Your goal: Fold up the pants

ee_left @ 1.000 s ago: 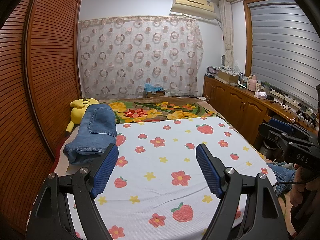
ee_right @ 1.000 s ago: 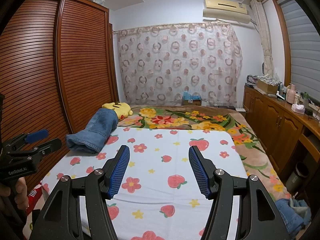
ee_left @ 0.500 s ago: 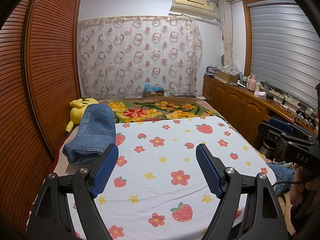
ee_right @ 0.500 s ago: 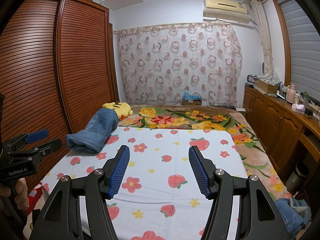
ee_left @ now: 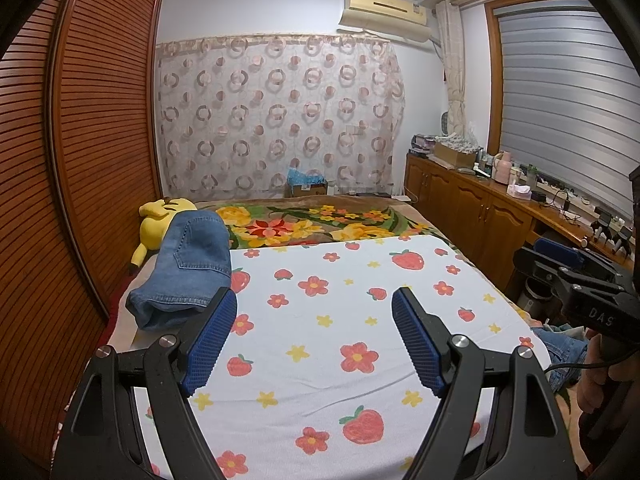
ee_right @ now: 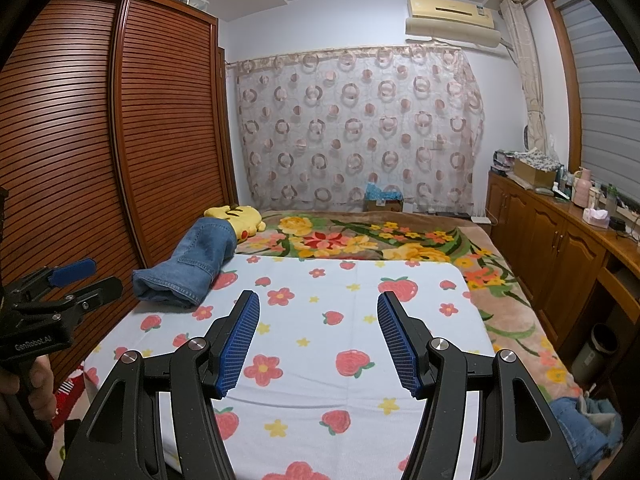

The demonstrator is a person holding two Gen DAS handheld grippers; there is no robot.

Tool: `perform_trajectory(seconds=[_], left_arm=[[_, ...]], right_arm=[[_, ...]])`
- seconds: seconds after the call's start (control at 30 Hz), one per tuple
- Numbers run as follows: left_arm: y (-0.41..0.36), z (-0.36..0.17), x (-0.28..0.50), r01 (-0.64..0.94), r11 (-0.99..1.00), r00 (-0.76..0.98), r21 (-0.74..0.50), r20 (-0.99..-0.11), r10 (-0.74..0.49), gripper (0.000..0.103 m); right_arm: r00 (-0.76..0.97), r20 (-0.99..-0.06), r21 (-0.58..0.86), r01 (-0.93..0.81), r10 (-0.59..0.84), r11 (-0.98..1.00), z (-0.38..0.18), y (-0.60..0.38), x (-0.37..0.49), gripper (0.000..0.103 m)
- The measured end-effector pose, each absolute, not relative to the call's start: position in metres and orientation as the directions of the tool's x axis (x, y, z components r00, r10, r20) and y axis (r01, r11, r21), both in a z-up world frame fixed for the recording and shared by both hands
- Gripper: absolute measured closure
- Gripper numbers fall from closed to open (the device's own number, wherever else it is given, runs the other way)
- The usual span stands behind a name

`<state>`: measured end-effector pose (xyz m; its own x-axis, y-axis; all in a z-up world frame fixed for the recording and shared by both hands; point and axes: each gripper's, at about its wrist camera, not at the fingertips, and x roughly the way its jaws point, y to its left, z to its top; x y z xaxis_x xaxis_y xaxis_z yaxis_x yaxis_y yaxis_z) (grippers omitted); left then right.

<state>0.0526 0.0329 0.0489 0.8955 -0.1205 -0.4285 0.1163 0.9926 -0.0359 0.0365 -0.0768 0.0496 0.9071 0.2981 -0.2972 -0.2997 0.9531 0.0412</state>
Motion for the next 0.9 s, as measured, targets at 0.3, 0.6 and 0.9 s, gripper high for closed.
perform_trajectory(seconds=[0.3,0.6,0.9], left_arm=[[0.0329,0.0483,0.0524,0.116,0.993,0.896,-0.036,-0.428,-0.12,0.023],[0.0331,0.0474,0.0524,0.115,0.993,0.896,-0.035,-0.428,-0.119,0.023],[0.034,0.0467,0.0518,0.116,0.993,0.896,-0.036,-0.427,-0.12,0.023]], right_arm=[[0.907,-0.296,0.041,-0.3,0.298,0.953,0.0493,-0.0773,0.036,0.039],[0.909,-0.293,0.04,-0.298,0.296,0.954,0.049,-0.0733,0.0343,0.039],[0.909,-0.293,0.04,-0.298,0.296,0.954,0.0491,-0.0725,0.0341,0.039]])
